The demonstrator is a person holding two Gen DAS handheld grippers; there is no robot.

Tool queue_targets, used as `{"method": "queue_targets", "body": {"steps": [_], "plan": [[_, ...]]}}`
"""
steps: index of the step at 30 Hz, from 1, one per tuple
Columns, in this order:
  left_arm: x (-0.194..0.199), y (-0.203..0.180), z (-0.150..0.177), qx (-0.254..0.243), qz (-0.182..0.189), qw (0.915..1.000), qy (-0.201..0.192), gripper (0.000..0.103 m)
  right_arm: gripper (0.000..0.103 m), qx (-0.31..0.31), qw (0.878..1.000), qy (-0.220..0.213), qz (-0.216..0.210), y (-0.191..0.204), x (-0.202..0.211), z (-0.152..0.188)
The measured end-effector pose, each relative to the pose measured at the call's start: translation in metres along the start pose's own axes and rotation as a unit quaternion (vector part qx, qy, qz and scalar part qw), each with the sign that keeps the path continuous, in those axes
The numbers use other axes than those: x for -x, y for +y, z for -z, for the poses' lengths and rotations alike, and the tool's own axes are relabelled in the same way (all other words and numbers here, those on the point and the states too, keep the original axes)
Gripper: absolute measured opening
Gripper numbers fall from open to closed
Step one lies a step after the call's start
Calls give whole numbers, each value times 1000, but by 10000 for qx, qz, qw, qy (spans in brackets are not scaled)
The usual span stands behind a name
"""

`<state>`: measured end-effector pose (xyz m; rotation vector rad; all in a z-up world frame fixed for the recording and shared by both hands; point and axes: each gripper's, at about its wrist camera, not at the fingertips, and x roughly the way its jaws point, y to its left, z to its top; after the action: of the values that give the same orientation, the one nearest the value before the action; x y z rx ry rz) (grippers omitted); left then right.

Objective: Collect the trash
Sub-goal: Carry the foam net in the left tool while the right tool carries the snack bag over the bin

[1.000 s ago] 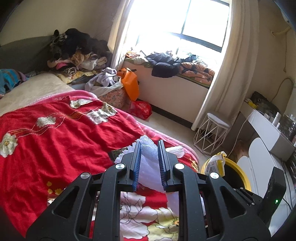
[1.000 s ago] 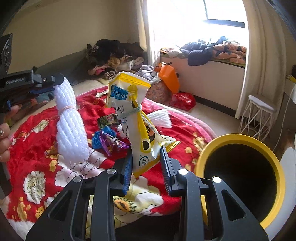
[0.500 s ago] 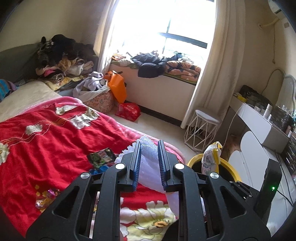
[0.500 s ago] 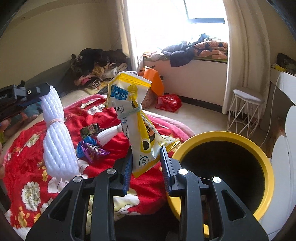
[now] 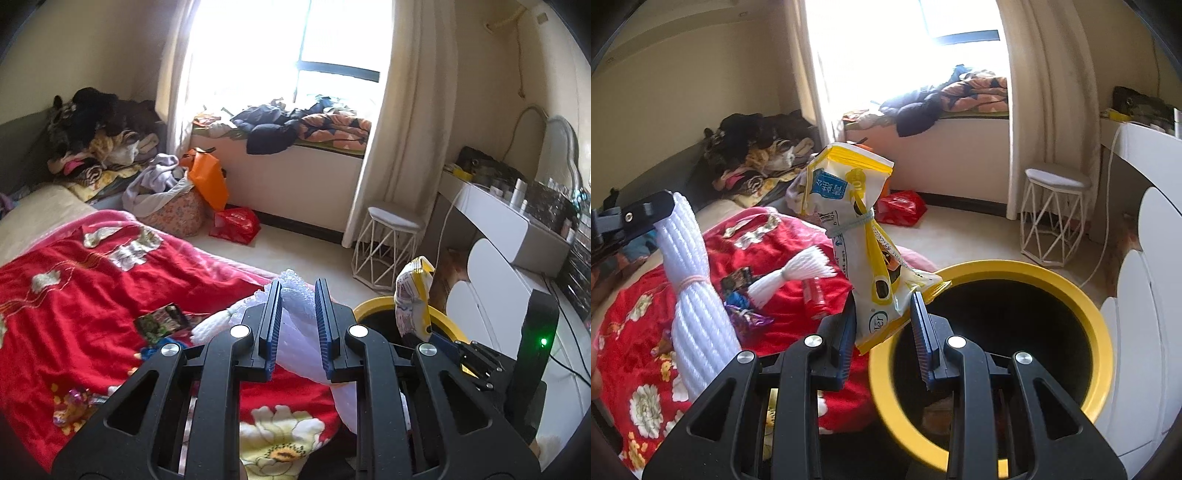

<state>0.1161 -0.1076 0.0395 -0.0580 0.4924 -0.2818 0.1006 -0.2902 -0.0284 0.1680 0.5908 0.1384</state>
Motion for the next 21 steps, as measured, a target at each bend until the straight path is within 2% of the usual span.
{"method": "queue_targets", "body": {"steps": [7, 21], "plan": [[-9, -26, -1, -257, 97, 9996, -53, 13, 27, -266, 9992, -29, 307, -24, 2, 2], [-46, -66, 11, -532, 333, 9979, 131, 13, 27, -751, 9940, 55, 792, -77, -5, 7]]}}
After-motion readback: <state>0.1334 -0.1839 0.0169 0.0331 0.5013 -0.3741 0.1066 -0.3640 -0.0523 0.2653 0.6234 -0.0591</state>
